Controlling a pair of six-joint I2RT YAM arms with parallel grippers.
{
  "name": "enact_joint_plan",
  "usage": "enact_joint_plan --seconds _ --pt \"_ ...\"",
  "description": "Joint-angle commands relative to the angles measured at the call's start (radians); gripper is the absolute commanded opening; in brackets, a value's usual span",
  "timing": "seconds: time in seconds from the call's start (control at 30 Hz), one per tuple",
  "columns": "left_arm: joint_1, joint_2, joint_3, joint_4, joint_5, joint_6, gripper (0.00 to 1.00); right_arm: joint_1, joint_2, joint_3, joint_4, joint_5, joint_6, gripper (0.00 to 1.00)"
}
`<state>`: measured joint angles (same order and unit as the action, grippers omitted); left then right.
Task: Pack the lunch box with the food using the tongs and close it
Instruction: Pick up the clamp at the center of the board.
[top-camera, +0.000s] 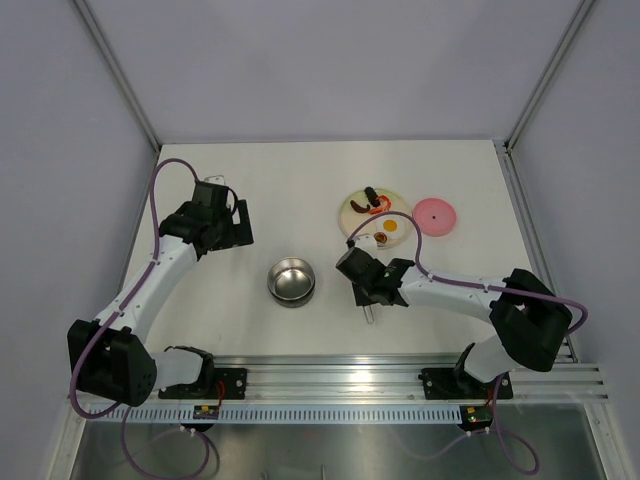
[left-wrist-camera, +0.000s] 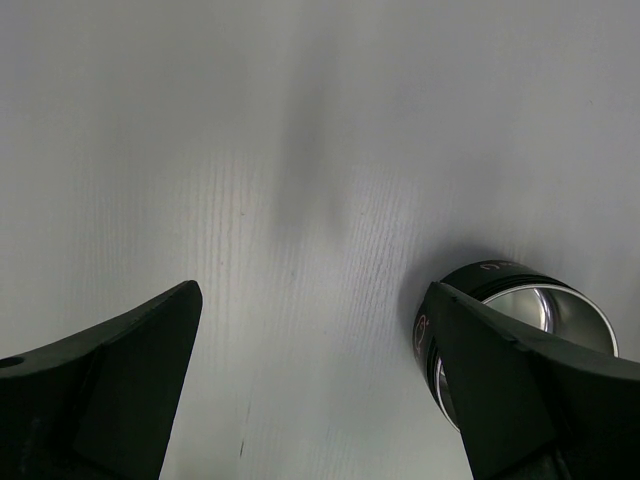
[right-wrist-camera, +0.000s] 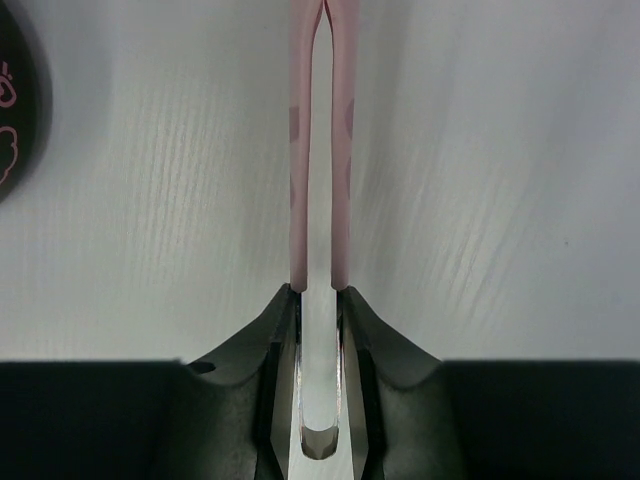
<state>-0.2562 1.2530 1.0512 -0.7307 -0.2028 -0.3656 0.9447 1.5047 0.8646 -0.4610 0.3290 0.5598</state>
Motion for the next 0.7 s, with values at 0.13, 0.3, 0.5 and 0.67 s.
enact_joint_plan --seconds 0.13,0.3,0.5,0.67 --pt "-0.005 0.003 -0.013 0.042 0.006 -0.002 0.99 0.006 -0.046 0.031 -0.039 0.099 0.014 0.29" --pt "-0.006 -0.007 -0.039 0.051 0.043 -0.003 0.99 -0.056 -0.081 0.070 -0.060 0.053 -0.004 0.29" --pt "-0.026 -0.012 -0.078 0.063 0.062 -0.030 0.99 -0.167 -0.136 0.148 -0.113 -0.033 -0.081 0.29" --pt "-0.045 0.000 -0.126 0.091 0.072 -0.085 0.99 -0.273 -0.111 0.281 -0.220 -0.088 -0.141 0.30"
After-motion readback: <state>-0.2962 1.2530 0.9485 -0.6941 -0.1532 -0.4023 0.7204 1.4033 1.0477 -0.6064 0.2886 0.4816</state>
